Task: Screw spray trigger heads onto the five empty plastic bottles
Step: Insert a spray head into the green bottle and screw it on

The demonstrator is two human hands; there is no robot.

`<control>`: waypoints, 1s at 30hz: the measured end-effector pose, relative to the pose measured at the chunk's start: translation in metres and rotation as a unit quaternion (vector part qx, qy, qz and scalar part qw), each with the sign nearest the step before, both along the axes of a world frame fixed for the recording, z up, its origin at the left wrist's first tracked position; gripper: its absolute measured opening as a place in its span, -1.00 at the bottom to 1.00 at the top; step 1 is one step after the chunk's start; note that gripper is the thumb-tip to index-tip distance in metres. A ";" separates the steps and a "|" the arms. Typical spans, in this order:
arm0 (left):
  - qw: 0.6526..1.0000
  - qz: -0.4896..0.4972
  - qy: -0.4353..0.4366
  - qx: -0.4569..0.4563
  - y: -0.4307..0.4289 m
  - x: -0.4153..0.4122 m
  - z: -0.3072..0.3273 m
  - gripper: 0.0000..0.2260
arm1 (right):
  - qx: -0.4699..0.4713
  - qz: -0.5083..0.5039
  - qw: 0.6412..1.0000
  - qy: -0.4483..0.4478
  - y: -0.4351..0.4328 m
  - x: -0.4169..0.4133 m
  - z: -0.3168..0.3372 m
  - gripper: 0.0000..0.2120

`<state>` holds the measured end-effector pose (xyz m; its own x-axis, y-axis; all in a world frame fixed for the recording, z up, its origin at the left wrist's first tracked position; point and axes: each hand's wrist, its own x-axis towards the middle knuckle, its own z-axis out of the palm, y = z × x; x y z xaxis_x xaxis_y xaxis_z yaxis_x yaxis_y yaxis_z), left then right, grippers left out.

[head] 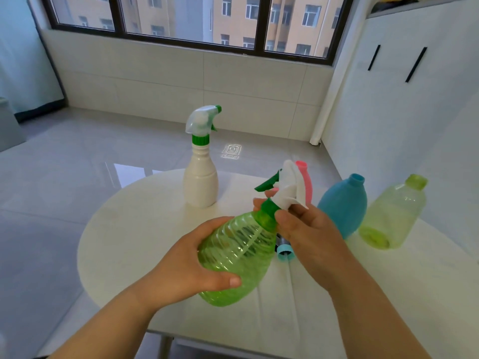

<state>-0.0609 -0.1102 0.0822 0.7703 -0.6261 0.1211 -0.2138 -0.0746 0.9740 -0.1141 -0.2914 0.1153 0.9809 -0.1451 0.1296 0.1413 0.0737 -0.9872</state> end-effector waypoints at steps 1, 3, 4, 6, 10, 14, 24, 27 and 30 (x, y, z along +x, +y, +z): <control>1.000 -0.001 0.002 -0.003 0.000 0.000 0.000 -0.37 | -0.004 0.000 1.000 0.000 0.000 0.000 0.000 -0.80; 1.000 0.006 0.003 -0.005 -0.002 -0.002 0.000 -0.38 | 0.001 -0.007 1.000 0.000 0.000 0.000 0.000 -0.80; 1.000 0.017 0.001 -0.005 -0.003 -0.003 0.000 -0.37 | 0.008 -0.016 1.000 -0.002 0.001 0.002 -0.001 -0.81; 0.998 0.056 -0.017 0.005 -0.007 -0.006 -0.002 -0.34 | 0.026 -0.049 0.998 -0.012 0.004 0.006 -0.003 -0.83; 0.985 0.147 -0.077 0.044 -0.014 -0.012 -0.004 -0.31 | 0.052 -0.139 0.988 -0.045 0.016 0.015 -0.011 -0.79; 0.978 0.166 -0.105 0.072 -0.019 -0.017 -0.009 -0.32 | 0.035 -0.197 0.979 -0.027 0.027 0.020 -0.018 -0.70; 0.991 0.120 -0.056 -0.002 -0.021 -0.014 -0.004 -0.40 | 0.002 -0.077 0.994 -0.073 0.023 0.017 -0.016 -0.71; 0.994 0.106 -0.032 -0.022 -0.021 -0.015 -0.005 -0.42 | 0.042 -0.089 0.992 -0.082 0.023 0.019 -0.016 -0.84; 0.993 0.107 -0.021 -0.034 -0.023 -0.017 -0.008 -0.41 | 0.082 -0.106 0.989 -0.066 0.024 0.022 -0.018 -0.76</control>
<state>-0.0777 -0.1332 0.0744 0.8785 -0.4373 0.1925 -0.2404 -0.0562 0.9691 -0.0922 -0.2675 0.0970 0.9020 -0.3761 0.2120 0.2978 0.1866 -0.9362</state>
